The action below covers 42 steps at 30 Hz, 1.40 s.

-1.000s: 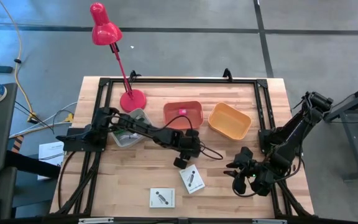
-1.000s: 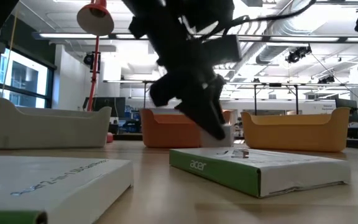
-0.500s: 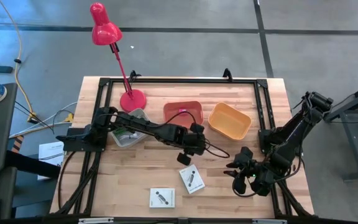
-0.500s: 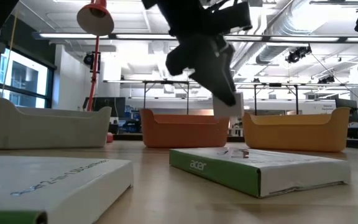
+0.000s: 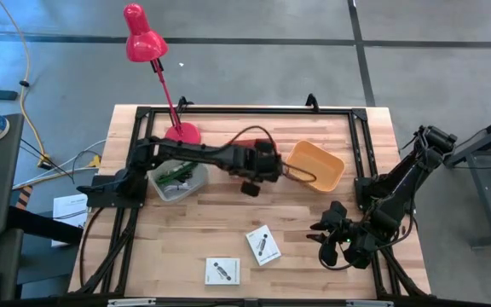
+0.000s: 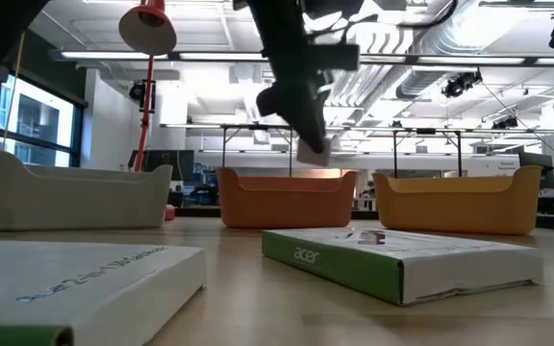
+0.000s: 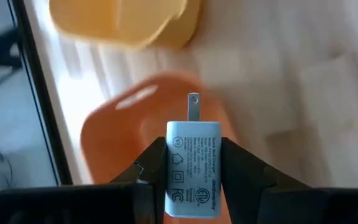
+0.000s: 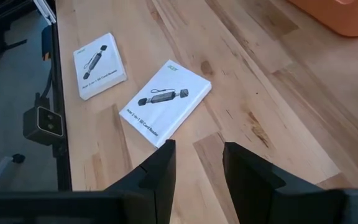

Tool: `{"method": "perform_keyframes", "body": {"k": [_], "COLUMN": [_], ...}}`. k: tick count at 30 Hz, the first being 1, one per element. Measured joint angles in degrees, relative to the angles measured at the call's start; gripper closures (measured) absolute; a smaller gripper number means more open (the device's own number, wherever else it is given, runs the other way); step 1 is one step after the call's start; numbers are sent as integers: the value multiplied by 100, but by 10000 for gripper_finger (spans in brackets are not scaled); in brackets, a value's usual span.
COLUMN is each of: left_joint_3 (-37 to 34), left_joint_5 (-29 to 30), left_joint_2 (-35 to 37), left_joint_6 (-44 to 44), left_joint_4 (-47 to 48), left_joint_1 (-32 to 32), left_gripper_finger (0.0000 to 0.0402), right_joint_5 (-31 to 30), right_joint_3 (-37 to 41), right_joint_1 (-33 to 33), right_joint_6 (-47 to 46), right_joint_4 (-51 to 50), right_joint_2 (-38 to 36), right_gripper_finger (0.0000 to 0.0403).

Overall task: Pick and place items into bin
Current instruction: Put the white charger adapter into the orange bin, then put the right white box into the yellow bin

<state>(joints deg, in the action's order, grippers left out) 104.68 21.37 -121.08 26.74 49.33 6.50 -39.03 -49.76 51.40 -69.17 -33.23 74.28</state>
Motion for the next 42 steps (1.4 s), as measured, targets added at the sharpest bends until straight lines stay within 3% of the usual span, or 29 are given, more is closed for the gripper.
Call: {"method": "perform_keyframes", "body": {"k": [14, 21, 35, 42], "left_joint_3": [-127, -131, -133, -132], "left_joint_5": [-346, -950, -980, -1339], "left_joint_2": [0, 0, 0, 0], "left_joint_6": [42, 44, 142, 67], "left_joint_4": [52, 56, 48, 65], "left_joint_1": [1070, 1227, 1224, 1222], "left_gripper_finger": [306, 302, 192, 173], "right_joint_5": [13, 15, 16, 21], "right_joint_3": [0, 0, 0, 1], "right_joint_1": [0, 0, 0, 0], "right_joint_6": [-27, -44, -37, -28], "right_joint_4": [7, 6, 4, -42], "right_joint_2": [2, 2, 2, 2], "right_gripper_finger": [279, 279, 279, 279]}}
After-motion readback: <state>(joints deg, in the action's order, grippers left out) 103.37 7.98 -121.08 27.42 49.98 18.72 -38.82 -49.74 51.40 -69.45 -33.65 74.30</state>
